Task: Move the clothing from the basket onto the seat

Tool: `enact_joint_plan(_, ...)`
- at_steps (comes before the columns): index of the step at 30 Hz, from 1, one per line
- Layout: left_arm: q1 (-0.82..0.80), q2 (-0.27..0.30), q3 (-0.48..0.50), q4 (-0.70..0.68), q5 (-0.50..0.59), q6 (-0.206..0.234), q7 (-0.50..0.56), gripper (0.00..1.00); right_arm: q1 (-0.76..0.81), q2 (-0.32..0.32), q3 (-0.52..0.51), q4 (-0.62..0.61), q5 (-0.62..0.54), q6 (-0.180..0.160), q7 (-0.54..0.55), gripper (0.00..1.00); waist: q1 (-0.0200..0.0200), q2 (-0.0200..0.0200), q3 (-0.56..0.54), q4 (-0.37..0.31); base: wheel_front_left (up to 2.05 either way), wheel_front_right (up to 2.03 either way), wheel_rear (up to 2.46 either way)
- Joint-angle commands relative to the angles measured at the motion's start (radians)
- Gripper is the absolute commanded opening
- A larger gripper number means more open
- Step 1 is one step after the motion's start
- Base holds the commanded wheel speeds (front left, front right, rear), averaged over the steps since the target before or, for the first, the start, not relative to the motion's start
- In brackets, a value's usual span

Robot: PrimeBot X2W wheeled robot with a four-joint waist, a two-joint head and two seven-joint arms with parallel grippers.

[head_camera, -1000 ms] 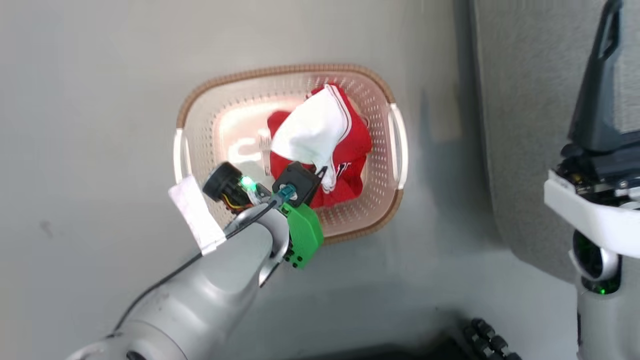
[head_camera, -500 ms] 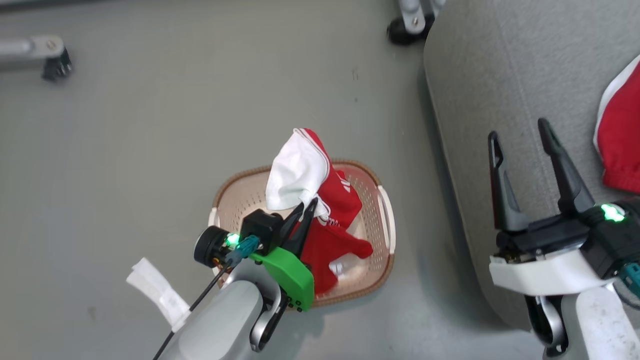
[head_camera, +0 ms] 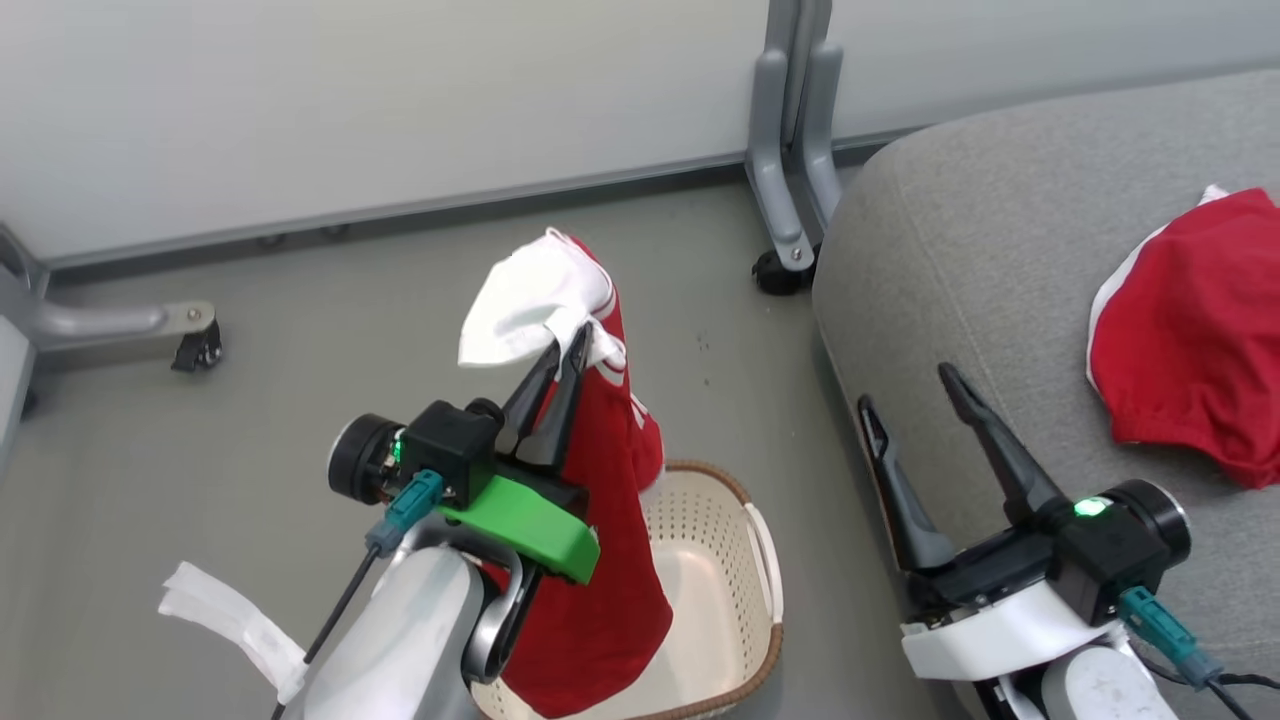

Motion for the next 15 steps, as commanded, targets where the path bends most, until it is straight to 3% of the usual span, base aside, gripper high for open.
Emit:
enact_joint_plan(1,0.02,-0.005,0.014,-0.017,0.007,-0.009,-0.003,0.0,0.012,-0.005,0.011,0.007,0.002,-0.001,0.0,1.0,0.0001,0.0,-0.05,-0.034,0.0,0.0,0.0)
enact_joint_plan(8,-0.005,-0.029,0.033,-0.091,0.031,-0.017,-0.003,0.0,0.02,-0.003,0.071,0.025,0.033,-0.001,0.0,1.0,0.0001,0.0,-0.07,-0.067,0.0,0.0,0.0)
enact_joint_plan(15,-0.029,-0.047,-0.028,-0.121,0.034,-0.012,-0.002,0.0,-0.026,0.016,0.116,0.027,0.033,-0.001,0.0,1.0,0.0001,0.0,-0.067,-0.073,0.0,0.0,0.0)
